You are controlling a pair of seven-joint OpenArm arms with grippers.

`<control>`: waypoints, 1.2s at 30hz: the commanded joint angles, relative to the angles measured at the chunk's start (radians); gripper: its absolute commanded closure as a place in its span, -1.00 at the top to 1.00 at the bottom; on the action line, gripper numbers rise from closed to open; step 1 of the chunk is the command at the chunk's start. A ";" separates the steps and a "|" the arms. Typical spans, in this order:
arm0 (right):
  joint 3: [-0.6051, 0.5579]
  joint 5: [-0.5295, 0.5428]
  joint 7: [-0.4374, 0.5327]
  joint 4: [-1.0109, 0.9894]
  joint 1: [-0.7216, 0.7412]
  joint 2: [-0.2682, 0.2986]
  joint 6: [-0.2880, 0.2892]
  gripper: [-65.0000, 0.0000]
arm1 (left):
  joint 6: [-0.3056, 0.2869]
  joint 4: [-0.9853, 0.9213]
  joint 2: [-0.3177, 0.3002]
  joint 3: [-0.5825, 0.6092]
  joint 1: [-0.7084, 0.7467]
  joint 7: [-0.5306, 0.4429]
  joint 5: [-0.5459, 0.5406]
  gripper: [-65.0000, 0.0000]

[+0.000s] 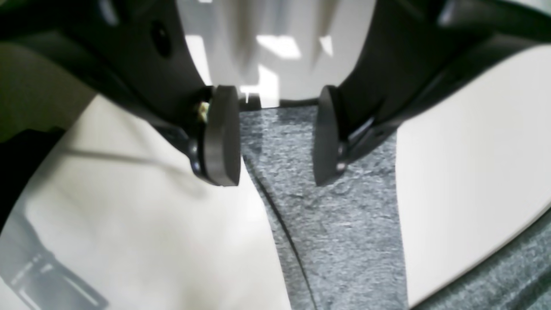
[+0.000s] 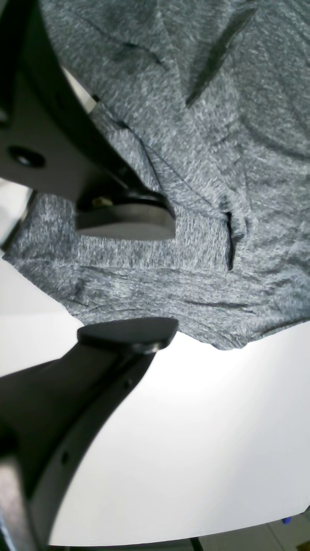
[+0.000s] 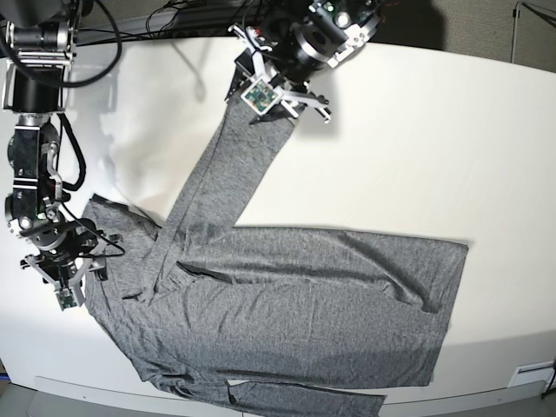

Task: Fold the T-shirt properly
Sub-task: 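Move the left gripper to the sleeve cuff and grasp it, then carry the sleeve cuff with the left gripper across the shirt body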

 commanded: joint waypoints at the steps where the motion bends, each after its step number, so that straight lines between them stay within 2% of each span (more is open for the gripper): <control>1: 0.008 0.002 0.023 0.018 0.025 0.017 -0.014 -0.11 | -0.001 0.017 0.008 0.005 -0.002 -0.024 0.000 -0.18; 9: 0.008 0.002 0.023 0.018 0.025 0.017 -0.014 -0.11 | -0.002 0.016 0.008 0.005 -0.002 -0.149 0.000 -0.18; 13: 0.008 0.002 0.023 0.018 0.024 0.017 -0.014 -0.11 | -0.002 -0.001 0.008 0.005 -0.003 -0.151 0.002 -0.18; 17: 0.008 0.002 0.019 0.018 0.024 0.017 -0.014 -0.11 | -0.001 -0.131 0.008 0.005 -0.042 -0.159 0.101 -0.18; 24: 0.008 0.002 0.021 0.018 0.025 0.017 -0.014 -0.11 | -0.002 -0.290 0.048 0.005 -0.086 -0.177 0.123 -0.18; 28: 0.008 0.001 0.019 0.018 0.024 0.017 -0.014 -0.11 | 0.000 -0.322 0.047 0.004 -0.086 -0.122 0.263 -0.18; 31: 0.008 0.002 0.019 0.018 0.024 0.017 -0.014 -0.11 | 0.002 -0.337 0.011 0.004 -0.086 -0.106 0.316 -0.18; 36: 0.008 0.002 0.019 0.018 0.024 0.017 -0.014 -0.11 | 0.003 -0.343 -0.078 0.004 -0.086 -0.105 0.315 -0.18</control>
